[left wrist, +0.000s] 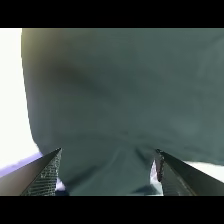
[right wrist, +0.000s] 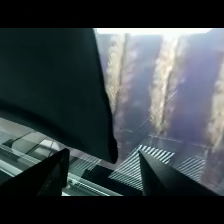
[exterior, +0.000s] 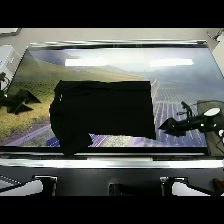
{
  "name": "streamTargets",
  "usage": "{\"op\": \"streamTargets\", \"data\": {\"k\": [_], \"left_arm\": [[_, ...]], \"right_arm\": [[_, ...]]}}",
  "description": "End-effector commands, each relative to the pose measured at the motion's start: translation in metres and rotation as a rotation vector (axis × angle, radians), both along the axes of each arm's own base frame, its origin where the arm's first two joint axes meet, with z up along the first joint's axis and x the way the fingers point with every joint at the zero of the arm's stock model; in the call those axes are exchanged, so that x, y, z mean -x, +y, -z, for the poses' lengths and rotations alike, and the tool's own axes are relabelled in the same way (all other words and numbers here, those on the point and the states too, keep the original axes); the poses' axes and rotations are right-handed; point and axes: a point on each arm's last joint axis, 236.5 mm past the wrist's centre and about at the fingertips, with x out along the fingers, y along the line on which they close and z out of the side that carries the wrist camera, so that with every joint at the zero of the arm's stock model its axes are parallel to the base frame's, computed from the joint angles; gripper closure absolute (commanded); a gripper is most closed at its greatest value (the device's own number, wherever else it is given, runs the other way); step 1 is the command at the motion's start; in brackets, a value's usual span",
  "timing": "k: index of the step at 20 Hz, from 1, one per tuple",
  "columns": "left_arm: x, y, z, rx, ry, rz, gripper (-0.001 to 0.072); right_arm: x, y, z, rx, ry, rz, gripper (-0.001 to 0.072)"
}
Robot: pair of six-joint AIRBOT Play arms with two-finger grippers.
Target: Fold the clothes and pants, and hang the long-sleeved shirts on hangers.
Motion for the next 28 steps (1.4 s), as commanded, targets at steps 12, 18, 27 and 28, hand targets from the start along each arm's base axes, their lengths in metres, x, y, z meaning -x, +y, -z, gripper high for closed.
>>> {"op": "streamTargets", "data": {"k": [12,18,27,28], "left_arm": [[0.032,-0.025,0.014,0.063,0.017,-0.02,0.0052],[0.032,-0.024,0.014,0.063,0.021,-0.025,0.0052],[0.05,0.023,0.075,0.152,-0.048,-0.195,0.0053],[0.053,0.024,0.084,0.178,-0.062,-0.212,0.0052]], "right_arm": [[0.014,0.035,0.027,-0.073,-0.032,0.064,0.0226],[0.008,0.06,0.037,-0.013,-0.05,0.021,0.0678],[0.004,0.063,-0.011,-0.014,-0.161,0.011,0.0678],[0.007,0.065,-0.015,-0.021,-0.161,0.003,0.0678]]}}
